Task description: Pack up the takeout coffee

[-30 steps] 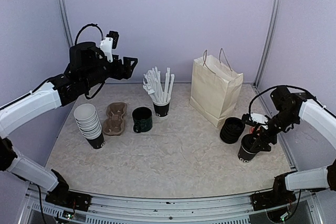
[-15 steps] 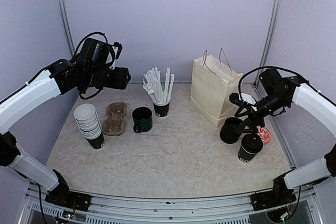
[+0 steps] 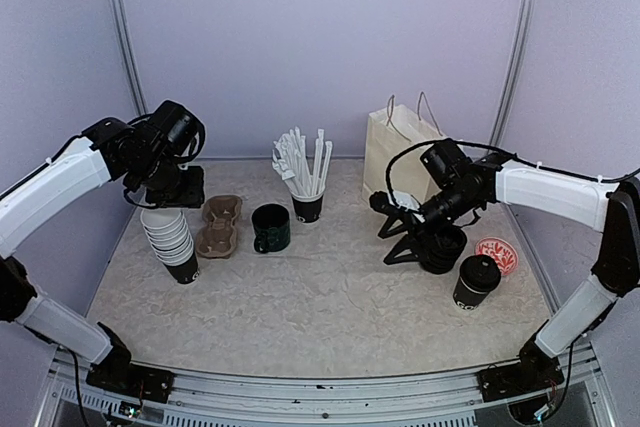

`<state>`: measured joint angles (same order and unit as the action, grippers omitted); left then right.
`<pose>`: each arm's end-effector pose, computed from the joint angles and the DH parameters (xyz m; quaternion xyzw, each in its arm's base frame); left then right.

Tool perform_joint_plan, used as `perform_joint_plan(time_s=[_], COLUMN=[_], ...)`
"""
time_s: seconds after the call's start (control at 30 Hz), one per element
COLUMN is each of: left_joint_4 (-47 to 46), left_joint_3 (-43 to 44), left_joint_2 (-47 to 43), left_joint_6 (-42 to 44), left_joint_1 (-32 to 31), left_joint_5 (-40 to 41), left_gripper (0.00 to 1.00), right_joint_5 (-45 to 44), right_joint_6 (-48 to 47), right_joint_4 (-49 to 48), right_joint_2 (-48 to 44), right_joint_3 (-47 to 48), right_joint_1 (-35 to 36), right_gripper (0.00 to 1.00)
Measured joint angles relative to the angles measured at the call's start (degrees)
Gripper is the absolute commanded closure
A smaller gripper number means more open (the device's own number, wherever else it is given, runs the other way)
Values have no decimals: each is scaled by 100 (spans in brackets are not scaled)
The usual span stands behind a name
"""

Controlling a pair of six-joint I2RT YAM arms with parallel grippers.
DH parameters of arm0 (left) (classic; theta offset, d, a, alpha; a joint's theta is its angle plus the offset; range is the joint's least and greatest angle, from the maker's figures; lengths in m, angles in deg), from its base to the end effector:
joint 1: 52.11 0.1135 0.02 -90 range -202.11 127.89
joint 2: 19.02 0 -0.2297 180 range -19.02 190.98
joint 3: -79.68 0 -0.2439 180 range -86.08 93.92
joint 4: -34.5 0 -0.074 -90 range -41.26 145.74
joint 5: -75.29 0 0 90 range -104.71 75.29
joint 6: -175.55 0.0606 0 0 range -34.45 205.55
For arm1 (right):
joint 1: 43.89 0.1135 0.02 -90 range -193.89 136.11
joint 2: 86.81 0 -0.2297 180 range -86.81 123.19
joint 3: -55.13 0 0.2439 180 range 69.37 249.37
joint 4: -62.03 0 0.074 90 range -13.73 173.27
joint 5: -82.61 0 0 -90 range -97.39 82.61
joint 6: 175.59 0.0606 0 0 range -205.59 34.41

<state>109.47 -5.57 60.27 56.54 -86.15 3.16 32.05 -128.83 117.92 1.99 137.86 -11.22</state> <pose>0.2418 -0.1409 0.2907 0.0010 0.9540 -0.0081 0.2998 0.2440 0.2022 0.2107 -0.6262 0.6699 0.3050 0.2572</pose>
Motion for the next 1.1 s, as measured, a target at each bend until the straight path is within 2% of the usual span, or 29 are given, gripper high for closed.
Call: perform_joint_plan(time_s=[0.23, 0.43, 0.63, 0.73, 1.0, 1.1], left_joint_4=[518, 756, 822, 824, 820, 826], left_joint_3=[0, -52, -118, -157, -164, -162], left_joint_2=[-74, -192, -203, -197, -162, -155], left_joint_6=[-232, -363, -400, -400, -389, -393], left_joint_1=[0, 0, 0, 0, 0, 0], left_joint_5=[55, 74, 83, 81, 90, 131], left_gripper=[62, 77, 84, 90, 100, 100], right_joint_5=[306, 345, 367, 372, 367, 367], right_joint_6=[210, 262, 282, 286, 289, 289], right_joint_4=[-483, -647, -695, -715, -730, -730], right_joint_2=[144, 144, 144, 144, 144, 144], right_joint_3=[-103, -221, -267, -269, -280, -280], right_joint_1=[74, 81, 83, 83, 83, 83], right_gripper=[30, 30, 30, 31, 31, 31])
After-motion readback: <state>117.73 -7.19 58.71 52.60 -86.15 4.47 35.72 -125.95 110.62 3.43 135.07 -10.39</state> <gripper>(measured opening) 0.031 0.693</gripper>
